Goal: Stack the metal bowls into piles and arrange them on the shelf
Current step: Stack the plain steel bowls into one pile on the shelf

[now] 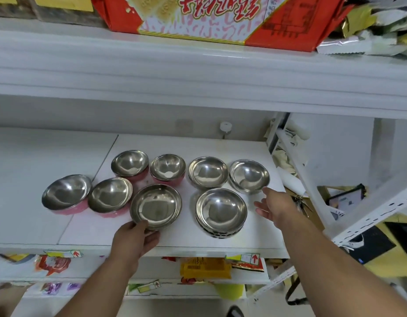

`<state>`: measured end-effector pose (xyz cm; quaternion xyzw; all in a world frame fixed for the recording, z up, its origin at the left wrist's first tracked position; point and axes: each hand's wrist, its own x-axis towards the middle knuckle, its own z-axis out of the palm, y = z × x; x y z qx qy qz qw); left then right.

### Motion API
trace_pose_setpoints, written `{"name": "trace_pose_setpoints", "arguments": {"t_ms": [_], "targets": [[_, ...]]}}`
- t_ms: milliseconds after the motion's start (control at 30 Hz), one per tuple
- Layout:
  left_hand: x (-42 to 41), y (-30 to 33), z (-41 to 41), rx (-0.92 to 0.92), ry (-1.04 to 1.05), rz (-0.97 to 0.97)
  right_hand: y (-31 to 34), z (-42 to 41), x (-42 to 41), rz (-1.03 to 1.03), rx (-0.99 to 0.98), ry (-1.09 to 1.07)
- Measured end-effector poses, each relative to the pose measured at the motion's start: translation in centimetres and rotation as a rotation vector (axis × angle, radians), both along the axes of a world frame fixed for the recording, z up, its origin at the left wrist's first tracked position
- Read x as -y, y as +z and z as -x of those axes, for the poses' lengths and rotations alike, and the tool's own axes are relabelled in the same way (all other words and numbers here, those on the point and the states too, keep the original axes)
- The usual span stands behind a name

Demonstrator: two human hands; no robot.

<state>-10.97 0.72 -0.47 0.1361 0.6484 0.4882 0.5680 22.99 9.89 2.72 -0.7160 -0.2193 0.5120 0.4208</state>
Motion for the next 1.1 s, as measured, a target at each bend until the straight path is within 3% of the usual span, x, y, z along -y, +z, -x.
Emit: {"name": "trace_pose_setpoints", "arguments": {"t_ms": [233, 567, 833, 1100], "targets": [[0.2, 1.9, -0.8, -0.045, 0.006, -0.015, -1.8, -1.0, -3.6, 0.019, -0.122, 0.036], [-0.7, 4.8, -2.2, -0.167, -0.082, -0.075, -1.7, -1.2, -4.9, 0.053, 0.055, -0.009], [-2.3, 7.3, -3.9, -0.239, -0.225, -0.148, 2.8, -2.1, -1.1, -0.142, 0.046, -0.119], [-3.9, 7.4, -5.4, -0.363, -0.52, -0.196, 7.4, -1.1, 5.9, -0.275, -0.044, -0.154]]}}
